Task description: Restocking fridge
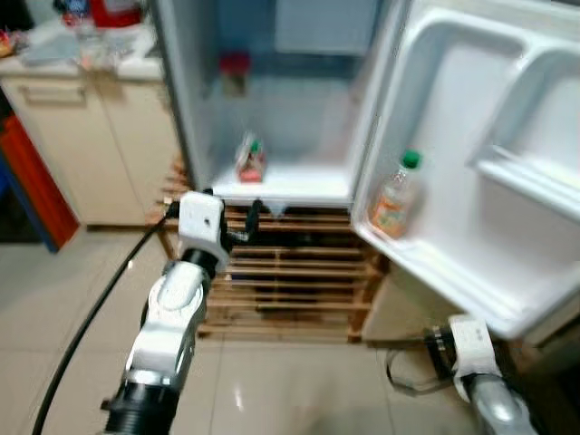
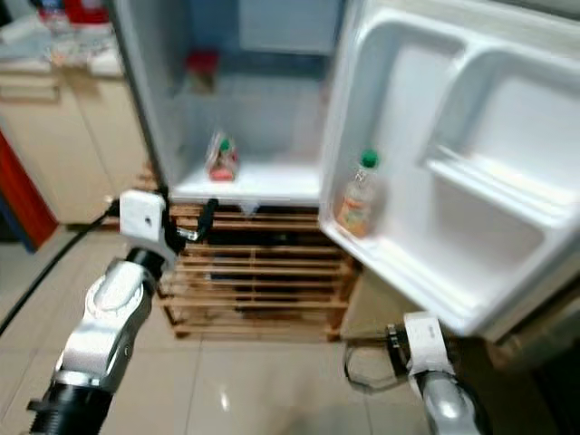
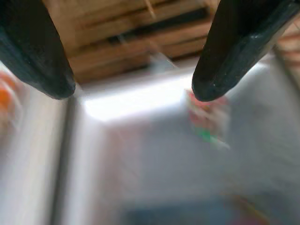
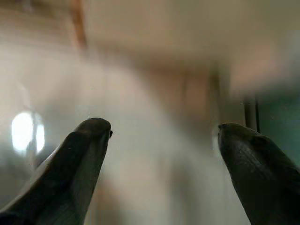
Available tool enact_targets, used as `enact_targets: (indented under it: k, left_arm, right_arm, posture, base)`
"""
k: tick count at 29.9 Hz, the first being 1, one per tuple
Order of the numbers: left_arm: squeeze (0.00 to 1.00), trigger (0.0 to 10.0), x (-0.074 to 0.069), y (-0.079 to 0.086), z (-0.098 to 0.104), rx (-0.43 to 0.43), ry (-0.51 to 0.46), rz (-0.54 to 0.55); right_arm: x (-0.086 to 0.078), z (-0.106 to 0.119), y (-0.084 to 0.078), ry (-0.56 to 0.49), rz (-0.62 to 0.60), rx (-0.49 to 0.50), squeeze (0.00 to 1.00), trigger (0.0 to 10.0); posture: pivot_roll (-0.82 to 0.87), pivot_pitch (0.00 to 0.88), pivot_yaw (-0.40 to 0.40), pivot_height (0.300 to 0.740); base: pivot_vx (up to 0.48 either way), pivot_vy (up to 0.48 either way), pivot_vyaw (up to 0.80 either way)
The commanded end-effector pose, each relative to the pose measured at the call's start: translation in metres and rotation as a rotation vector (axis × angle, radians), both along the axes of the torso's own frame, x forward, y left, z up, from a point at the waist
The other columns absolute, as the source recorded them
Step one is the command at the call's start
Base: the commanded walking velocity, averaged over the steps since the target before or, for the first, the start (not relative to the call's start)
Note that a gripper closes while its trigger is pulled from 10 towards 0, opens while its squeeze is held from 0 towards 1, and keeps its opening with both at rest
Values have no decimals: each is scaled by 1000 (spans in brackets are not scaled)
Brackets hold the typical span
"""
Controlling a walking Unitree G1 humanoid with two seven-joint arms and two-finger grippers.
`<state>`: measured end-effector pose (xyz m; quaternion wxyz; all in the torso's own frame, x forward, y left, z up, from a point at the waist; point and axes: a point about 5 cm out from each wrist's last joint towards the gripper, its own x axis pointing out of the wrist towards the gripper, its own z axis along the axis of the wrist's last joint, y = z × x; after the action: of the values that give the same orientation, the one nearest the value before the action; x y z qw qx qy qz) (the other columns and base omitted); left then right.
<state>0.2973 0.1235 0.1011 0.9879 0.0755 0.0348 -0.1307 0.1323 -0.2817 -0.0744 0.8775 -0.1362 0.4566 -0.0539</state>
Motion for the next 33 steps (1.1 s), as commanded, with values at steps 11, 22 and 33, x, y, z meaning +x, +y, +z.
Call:
enact_targets:
  k: [11, 22, 33]
  left_arm:
    - [0, 10000, -42, 51, -118, 200, 688, 82]
    - [0, 10000, -97, 73, -173, 280, 994, 119]
    - [0, 10000, -143, 93, -194, 467, 1111, 81]
  right_arm:
    - [-28, 27, -85, 122, -374, -310, 0, 10000]
    - [55, 131, -149, -423, -740, -440, 0, 10000]
    - [175, 153, -47, -713, -310, 86, 0, 10000]
  posture:
    - [-120, 0, -8, 740]
    - [-126, 0, 5, 740]
    - [-150, 0, 5, 740]
  base:
    - [0, 0, 0]
    - [0, 0, 0]
    - [0, 0, 0]
